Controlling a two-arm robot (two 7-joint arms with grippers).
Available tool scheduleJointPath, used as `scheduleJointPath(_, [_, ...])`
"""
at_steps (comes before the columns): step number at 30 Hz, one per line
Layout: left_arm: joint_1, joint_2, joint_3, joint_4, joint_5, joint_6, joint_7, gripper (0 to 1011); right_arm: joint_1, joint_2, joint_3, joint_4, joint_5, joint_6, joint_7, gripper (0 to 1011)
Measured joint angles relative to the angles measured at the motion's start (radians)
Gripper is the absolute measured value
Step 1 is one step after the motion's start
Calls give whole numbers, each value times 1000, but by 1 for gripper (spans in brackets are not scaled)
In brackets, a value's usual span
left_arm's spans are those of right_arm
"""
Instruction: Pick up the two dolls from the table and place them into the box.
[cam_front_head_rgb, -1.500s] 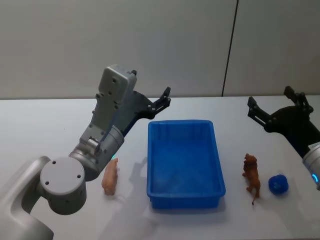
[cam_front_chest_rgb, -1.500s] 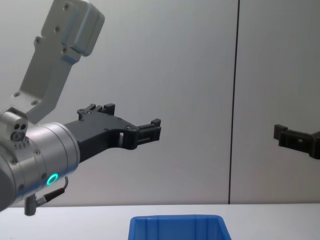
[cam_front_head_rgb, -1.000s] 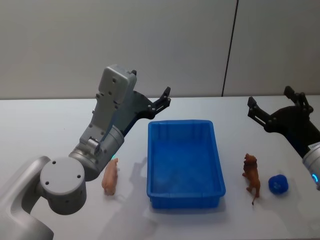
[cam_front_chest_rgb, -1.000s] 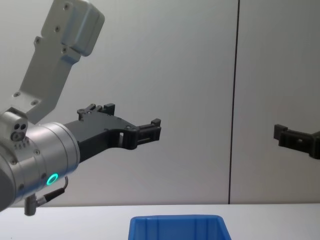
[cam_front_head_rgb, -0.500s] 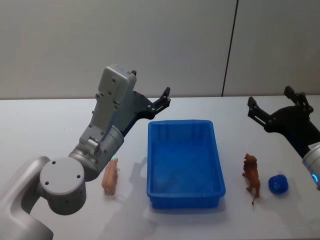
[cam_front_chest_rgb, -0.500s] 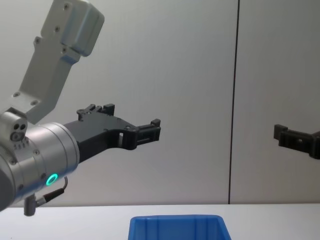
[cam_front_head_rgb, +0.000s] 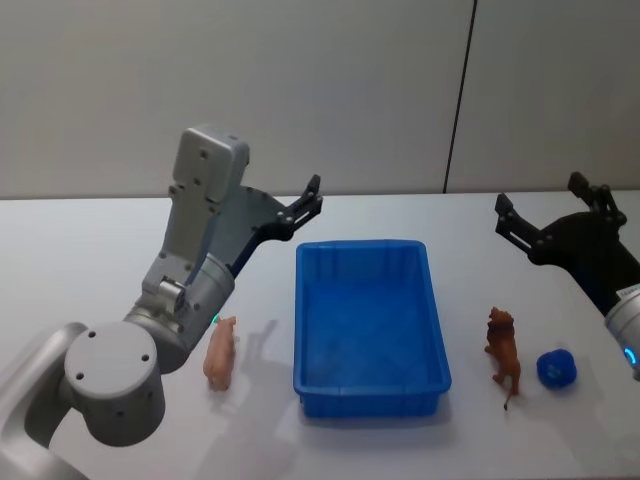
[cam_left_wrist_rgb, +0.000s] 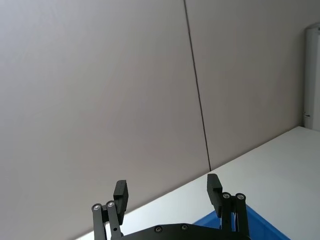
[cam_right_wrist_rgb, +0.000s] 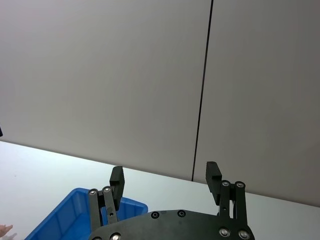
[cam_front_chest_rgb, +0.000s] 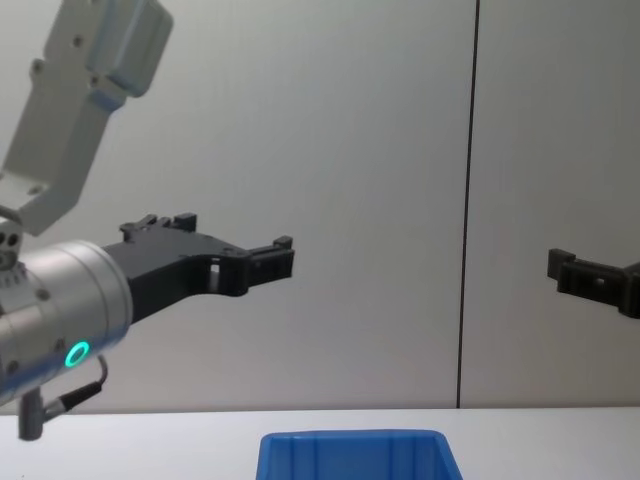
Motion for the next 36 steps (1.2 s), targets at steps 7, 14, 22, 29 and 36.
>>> scheduleJointPath(7, [32, 8, -9, -38, -57, 65, 71, 1001, 0, 0, 0, 0, 0, 0, 0, 1001])
scheduleJointPath(14, [56, 10, -15, -52, -108, 119, 127, 1001, 0, 0, 0, 0, 0, 0, 0, 1001])
scheduleJointPath(22, [78, 9, -22, -50, -156, 162, 162, 1001, 0, 0, 0, 0, 0, 0, 0, 1001])
scheduleJointPath(29, [91, 9, -29, -33, -193, 194, 175, 1001, 0, 0, 0, 0, 0, 0, 0, 1001])
scheduleJointPath(36, [101, 12, -37, -7, -219, 221, 175, 1001, 0, 0, 0, 0, 0, 0, 0, 1001])
